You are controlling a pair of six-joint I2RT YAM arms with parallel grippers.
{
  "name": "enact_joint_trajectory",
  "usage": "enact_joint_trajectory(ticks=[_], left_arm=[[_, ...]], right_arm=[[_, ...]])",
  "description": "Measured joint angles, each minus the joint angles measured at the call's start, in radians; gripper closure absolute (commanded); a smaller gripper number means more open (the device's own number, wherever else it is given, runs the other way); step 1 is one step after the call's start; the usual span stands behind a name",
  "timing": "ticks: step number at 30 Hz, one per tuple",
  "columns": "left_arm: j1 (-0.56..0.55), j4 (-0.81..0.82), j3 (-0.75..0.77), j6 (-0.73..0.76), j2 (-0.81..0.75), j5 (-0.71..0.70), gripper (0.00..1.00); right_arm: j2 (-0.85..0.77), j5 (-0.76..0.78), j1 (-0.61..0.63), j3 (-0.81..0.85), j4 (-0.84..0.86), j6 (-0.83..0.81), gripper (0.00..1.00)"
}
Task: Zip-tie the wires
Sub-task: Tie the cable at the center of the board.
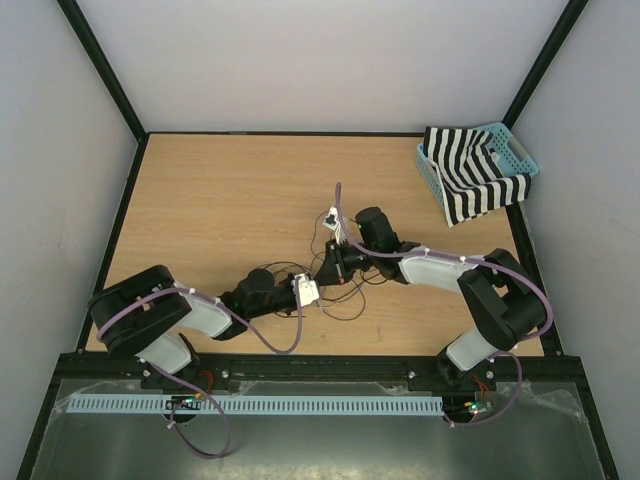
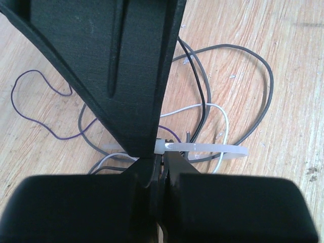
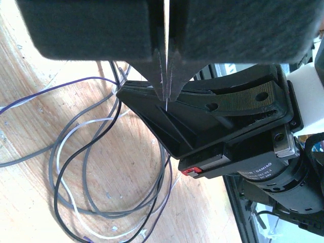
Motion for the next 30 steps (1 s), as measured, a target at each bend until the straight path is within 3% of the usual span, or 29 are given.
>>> enact_joint_trajectory(ticks=[22,24,26,30], left_arm=[[-0.007,0.014,0.000,-0.001,0.000,0.010,1.00],[-0.007,0.014,0.000,-0.003,0.000,0.011,1.00],[-0.007,0.014,0.000,-0.005,0.000,0.013,1.00],[-0.008,0.014,0.000,-0.008,0.006,0.023,1.00]], right_arm=[[0.002,0.091,-0.008,0.066,-0.075,-0.074,0.99],[-0.002,0.091,-0.008,0.066,-0.076,-0.077,0.81],[-0.008,0.091,-0.008,0.066,-0.077,-0.077,0.69],[-0.029,0.090,-0.010,0.066,-0.076,-0.067,0.60]])
